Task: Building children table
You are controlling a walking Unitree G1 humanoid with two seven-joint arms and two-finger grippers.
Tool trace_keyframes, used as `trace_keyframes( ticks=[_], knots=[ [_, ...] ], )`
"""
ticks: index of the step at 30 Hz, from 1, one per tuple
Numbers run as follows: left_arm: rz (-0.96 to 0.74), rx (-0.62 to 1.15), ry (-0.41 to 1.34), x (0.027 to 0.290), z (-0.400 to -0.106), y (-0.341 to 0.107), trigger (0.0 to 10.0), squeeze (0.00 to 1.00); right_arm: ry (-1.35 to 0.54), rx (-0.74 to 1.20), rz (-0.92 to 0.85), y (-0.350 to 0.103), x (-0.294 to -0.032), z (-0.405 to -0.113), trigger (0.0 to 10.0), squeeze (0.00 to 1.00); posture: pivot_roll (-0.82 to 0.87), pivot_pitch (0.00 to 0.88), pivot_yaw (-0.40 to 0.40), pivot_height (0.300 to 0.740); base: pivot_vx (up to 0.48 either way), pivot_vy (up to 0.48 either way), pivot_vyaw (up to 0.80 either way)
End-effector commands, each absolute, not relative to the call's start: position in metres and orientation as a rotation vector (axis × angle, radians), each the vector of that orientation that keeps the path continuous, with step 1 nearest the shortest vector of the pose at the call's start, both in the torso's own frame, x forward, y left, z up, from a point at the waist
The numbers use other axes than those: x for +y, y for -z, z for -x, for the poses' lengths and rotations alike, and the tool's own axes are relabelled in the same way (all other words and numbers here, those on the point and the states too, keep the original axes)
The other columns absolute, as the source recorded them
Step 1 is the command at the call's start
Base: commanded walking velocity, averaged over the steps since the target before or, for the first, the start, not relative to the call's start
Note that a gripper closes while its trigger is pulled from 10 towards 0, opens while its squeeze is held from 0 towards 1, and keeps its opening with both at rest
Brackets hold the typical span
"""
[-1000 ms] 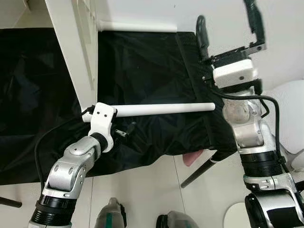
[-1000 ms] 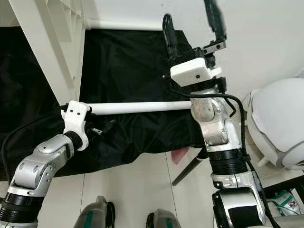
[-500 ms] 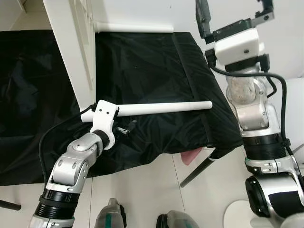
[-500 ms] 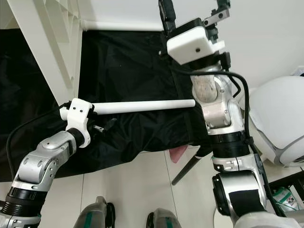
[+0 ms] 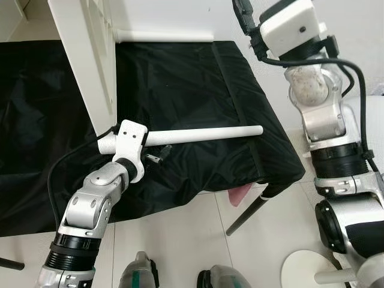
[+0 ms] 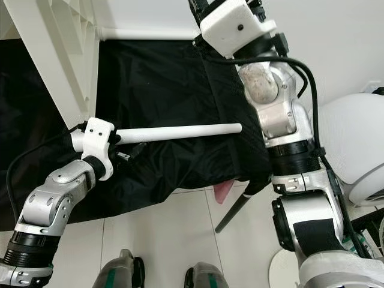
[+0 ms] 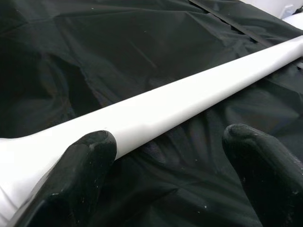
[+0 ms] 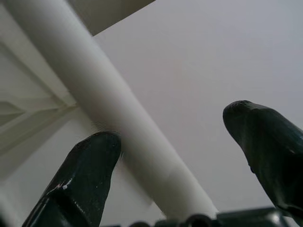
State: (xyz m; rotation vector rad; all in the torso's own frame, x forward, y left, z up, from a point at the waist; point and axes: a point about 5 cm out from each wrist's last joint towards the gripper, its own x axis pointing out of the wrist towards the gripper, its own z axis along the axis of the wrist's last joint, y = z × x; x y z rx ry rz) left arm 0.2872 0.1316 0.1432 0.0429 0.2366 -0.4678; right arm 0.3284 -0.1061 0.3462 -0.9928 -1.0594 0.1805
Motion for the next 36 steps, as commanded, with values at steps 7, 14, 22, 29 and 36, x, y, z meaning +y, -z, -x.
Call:
trace_keyframes(
  ticks=[7,14,22,29,36],
  knots=[
    [-0.047,0.235,0.418,0.133,-0.29,-0.141,10.0,0.0,-0.26,-0.95,1.057,-0.329,-0.107,-0.341,10.0,0.0,-0.03,0.032,-0.044,0.74,0.0,0.0,0.0],
    [-0.047,0.235,0.411,0.135,-0.291,-0.141,10.0,0.0,-0.247,-0.992,1.073,-0.341,-0.104,-0.341,10.0,0.0,-0.03,0.033,-0.038,0.74,0.0,0.0,0.0],
    [-0.049,0.236,0.409,0.136,-0.292,-0.141,10.0,0.0,-0.219,-1.09,1.073,-0.372,-0.096,-0.336,10.0,0.0,-0.04,0.028,-0.025,0.74,0.0,0.0,0.0],
    [-0.044,0.241,0.407,0.137,-0.294,-0.141,10.0,0.0,-0.28,-1.082,1.123,-0.395,-0.087,-0.332,10.0,0.0,-0.05,0.027,-0.012,0.74,0.0,0.0,0.0],
    [-0.046,0.267,0.394,0.136,-0.293,-0.136,10.0,0.0,-0.315,-0.977,1.169,-0.401,-0.09,-0.339,6.7,0.0,-0.06,0.036,-0.008,0.74,0.0,0.0,0.0]
  ],
)
